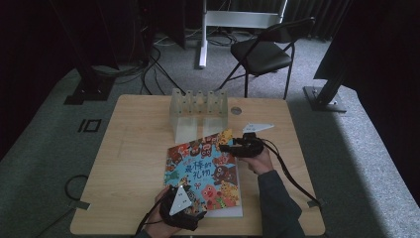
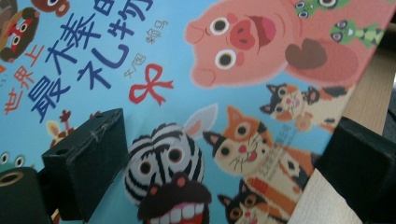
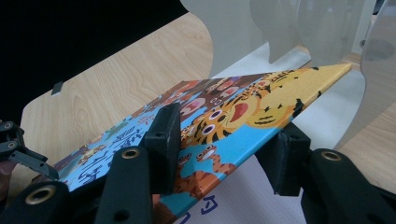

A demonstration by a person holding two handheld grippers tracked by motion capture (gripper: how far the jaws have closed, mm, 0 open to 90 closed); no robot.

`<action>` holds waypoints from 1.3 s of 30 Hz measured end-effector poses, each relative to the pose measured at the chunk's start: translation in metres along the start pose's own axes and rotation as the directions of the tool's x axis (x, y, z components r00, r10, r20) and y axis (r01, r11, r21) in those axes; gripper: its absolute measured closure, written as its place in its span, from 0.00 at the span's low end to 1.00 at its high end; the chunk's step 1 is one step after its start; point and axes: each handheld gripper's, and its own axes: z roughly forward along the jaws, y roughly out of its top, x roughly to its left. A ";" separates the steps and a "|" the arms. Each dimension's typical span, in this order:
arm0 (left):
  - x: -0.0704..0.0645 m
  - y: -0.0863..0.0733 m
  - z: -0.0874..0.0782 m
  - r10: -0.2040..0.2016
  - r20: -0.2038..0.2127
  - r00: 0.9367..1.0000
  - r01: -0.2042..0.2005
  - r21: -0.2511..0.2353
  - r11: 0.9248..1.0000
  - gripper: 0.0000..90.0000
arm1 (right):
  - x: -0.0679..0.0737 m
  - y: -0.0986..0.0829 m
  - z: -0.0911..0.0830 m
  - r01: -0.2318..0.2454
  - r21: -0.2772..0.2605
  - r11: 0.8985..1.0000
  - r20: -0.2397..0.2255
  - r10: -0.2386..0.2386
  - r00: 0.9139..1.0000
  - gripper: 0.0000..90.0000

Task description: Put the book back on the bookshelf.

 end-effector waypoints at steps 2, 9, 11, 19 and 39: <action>0.000 -0.001 -0.004 0.004 0.001 1.000 -0.004 -0.009 1.000 0.08 | 0.000 0.001 0.000 0.001 0.001 1.000 0.000 -0.001 1.000 0.58; 0.001 -0.006 -0.026 0.020 -0.001 1.000 -0.020 -0.047 0.999 0.16 | 0.001 0.001 0.000 0.000 -0.001 1.000 0.001 0.000 1.000 0.59; 0.009 -0.008 -0.030 -0.006 -0.009 1.000 0.006 -0.055 0.998 0.16 | 0.000 0.001 0.000 -0.002 -0.002 1.000 0.000 0.002 1.000 0.59; 0.033 -0.011 -0.034 -0.073 -0.036 0.997 0.070 -0.077 0.995 0.16 | 0.001 0.003 0.000 0.000 -0.003 1.000 -0.001 0.000 1.000 0.60; 0.093 -0.017 -0.022 -0.186 -0.073 0.980 0.182 -0.057 0.982 0.16 | 0.010 0.006 -0.011 0.018 -0.032 0.999 0.024 -0.017 1.000 0.63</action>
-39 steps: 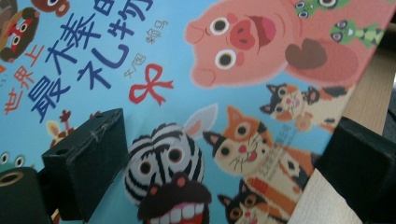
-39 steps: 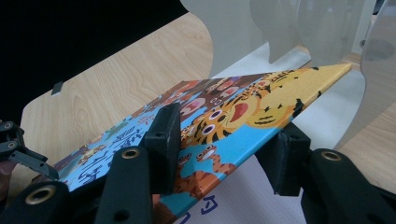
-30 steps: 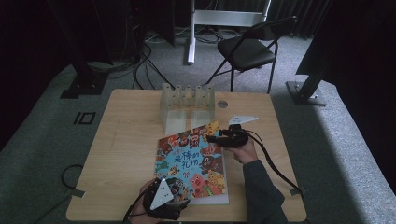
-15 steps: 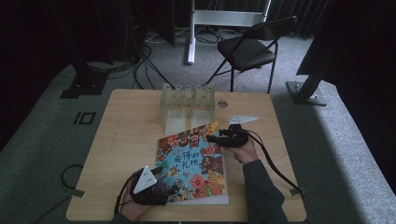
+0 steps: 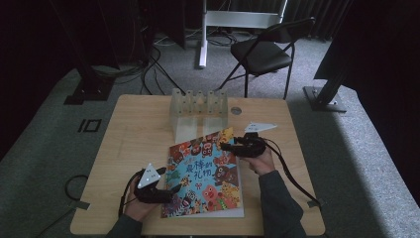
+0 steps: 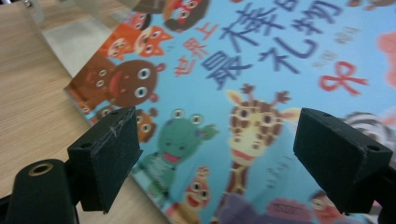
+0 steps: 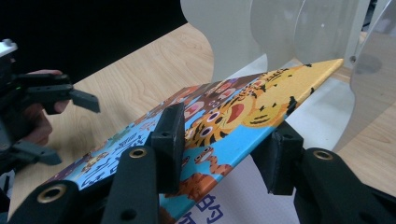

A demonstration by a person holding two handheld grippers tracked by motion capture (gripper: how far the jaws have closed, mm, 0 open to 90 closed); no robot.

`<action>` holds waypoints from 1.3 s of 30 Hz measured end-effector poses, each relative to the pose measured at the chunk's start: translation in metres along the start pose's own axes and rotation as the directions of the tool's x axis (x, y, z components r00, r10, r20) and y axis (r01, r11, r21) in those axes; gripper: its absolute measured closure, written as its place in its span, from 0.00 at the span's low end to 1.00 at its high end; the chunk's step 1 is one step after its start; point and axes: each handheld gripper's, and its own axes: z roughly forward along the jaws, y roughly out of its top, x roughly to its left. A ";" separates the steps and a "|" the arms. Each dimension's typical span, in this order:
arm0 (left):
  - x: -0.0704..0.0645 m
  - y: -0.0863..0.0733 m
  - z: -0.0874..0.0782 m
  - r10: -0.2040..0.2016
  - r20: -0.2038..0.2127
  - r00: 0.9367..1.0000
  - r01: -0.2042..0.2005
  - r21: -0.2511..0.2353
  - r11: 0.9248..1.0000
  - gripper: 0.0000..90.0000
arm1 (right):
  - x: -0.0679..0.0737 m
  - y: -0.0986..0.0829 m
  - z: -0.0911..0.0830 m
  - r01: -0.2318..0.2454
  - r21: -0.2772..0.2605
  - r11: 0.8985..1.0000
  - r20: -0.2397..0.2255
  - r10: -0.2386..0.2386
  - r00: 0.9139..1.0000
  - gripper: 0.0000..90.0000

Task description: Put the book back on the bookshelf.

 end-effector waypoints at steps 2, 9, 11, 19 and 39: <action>0.004 0.001 0.002 -0.012 -0.003 1.000 0.012 -0.001 1.000 0.16 | 0.002 0.001 -0.003 0.005 -0.005 1.000 0.007 -0.005 1.000 0.64; 0.019 0.003 0.006 -0.075 0.016 0.997 0.076 -0.025 0.997 0.16 | 0.007 0.003 -0.012 0.016 -0.041 0.999 0.016 -0.015 1.000 0.67; 0.021 0.003 0.006 -0.088 0.019 0.996 0.088 -0.028 0.996 0.16 | 0.009 0.004 -0.015 0.024 -0.052 0.998 0.018 -0.023 1.000 0.67; 0.026 0.015 0.012 -0.086 0.028 0.996 0.087 -0.033 0.996 0.16 | 0.014 0.007 -0.025 0.037 -0.099 0.994 0.024 -0.034 0.999 0.71; 0.052 0.027 0.041 -0.172 0.084 0.982 0.172 0.000 0.985 0.10 | 0.021 0.011 -0.043 0.053 -0.185 0.981 0.013 -0.051 0.999 0.77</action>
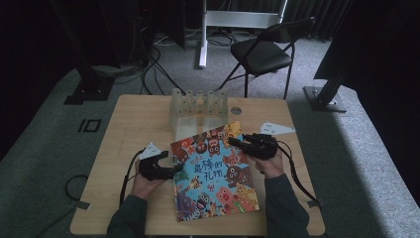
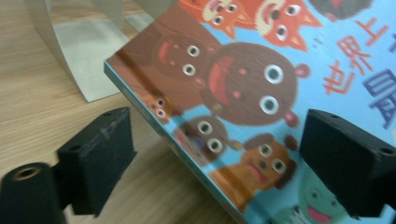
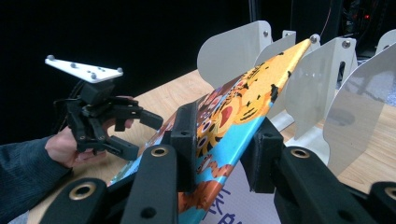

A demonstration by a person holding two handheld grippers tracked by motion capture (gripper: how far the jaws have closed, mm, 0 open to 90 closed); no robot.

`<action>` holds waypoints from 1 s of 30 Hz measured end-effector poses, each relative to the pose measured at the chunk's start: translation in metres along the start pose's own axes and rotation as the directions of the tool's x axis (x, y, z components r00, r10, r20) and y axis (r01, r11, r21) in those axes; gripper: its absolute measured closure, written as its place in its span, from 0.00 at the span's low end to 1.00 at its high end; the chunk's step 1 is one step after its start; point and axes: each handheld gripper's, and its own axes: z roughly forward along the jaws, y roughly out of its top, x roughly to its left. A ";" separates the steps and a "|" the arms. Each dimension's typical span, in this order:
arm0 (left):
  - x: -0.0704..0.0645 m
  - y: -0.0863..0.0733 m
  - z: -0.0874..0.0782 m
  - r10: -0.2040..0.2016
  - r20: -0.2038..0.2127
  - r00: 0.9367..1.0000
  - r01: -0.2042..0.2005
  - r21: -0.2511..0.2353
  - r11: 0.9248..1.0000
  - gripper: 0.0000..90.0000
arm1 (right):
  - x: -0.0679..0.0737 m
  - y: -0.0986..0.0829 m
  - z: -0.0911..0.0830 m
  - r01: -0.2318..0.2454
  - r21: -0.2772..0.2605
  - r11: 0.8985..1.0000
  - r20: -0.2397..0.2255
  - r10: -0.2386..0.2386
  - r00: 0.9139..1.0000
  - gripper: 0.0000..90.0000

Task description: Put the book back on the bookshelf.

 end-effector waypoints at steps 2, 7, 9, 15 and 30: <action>0.002 0.003 0.002 0.001 0.009 1.000 -0.001 0.002 1.000 0.08 | 0.000 0.000 0.000 0.000 -0.001 1.000 0.000 0.000 1.000 0.77; 0.006 0.004 0.004 0.000 0.024 1.000 0.000 0.005 1.000 0.05 | 0.001 0.000 -0.001 0.001 -0.007 1.000 -0.002 -0.001 1.000 0.77; 0.008 0.004 0.005 -0.007 0.034 0.999 0.007 0.001 1.000 0.04 | 0.001 0.000 -0.001 0.001 -0.008 1.000 -0.002 -0.001 1.000 0.77; 0.016 0.000 0.010 -0.028 0.105 0.994 0.030 -0.022 0.999 0.01 | 0.000 -0.002 -0.002 -0.006 -0.017 1.000 -0.007 0.006 1.000 0.77; 0.021 0.006 0.026 -0.093 0.271 0.958 0.105 -0.028 0.994 0.00 | -0.002 -0.002 -0.007 -0.006 -0.045 0.999 -0.038 0.005 0.999 0.78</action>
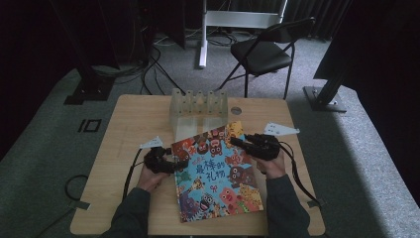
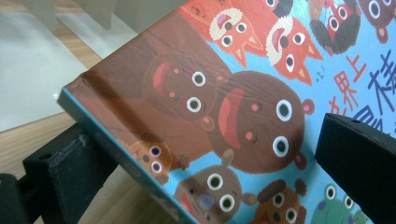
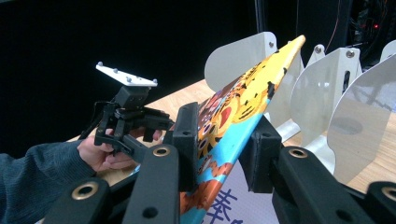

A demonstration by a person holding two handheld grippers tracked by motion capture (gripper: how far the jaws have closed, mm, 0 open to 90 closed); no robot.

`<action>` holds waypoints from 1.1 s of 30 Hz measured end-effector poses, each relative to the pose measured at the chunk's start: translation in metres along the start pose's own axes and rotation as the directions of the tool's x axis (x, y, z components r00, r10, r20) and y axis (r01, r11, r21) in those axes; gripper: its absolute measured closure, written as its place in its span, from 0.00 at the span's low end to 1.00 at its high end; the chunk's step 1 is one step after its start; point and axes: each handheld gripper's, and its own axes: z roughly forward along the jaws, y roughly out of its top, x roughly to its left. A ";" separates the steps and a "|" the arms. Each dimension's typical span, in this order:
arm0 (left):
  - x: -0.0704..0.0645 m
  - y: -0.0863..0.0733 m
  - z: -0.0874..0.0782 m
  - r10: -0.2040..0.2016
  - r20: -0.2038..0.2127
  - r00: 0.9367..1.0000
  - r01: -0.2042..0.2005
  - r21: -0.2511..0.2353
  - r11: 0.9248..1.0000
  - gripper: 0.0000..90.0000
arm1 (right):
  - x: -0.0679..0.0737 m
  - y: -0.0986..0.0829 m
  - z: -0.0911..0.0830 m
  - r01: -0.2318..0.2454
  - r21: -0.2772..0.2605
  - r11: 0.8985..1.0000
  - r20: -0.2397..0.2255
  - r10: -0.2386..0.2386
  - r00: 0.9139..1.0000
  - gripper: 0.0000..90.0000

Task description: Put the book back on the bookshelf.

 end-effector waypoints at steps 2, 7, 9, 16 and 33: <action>0.002 0.002 0.003 -0.033 0.030 0.999 0.032 0.030 0.999 0.00 | -0.001 0.000 0.001 -0.002 0.009 1.000 -0.001 0.002 1.000 0.78; 0.001 0.006 0.001 -0.037 0.034 0.999 0.035 0.047 0.998 0.03 | -0.005 -0.001 0.002 -0.007 0.023 1.000 0.000 0.007 1.000 0.78; 0.001 0.007 -0.004 -0.041 0.037 0.998 0.040 0.033 0.999 0.10 | -0.007 -0.001 0.001 -0.009 0.031 0.999 0.000 0.009 1.000 0.78; -0.001 0.011 -0.013 -0.047 0.039 0.998 0.046 0.015 0.999 0.24 | -0.007 0.004 -0.001 0.030 0.086 0.996 -0.011 -0.029 1.000 0.73; -0.032 0.044 -0.043 0.133 -0.062 0.989 -0.135 -0.029 0.990 0.51 | -0.011 -0.002 -0.008 0.030 0.103 0.994 0.154 -0.046 0.987 0.55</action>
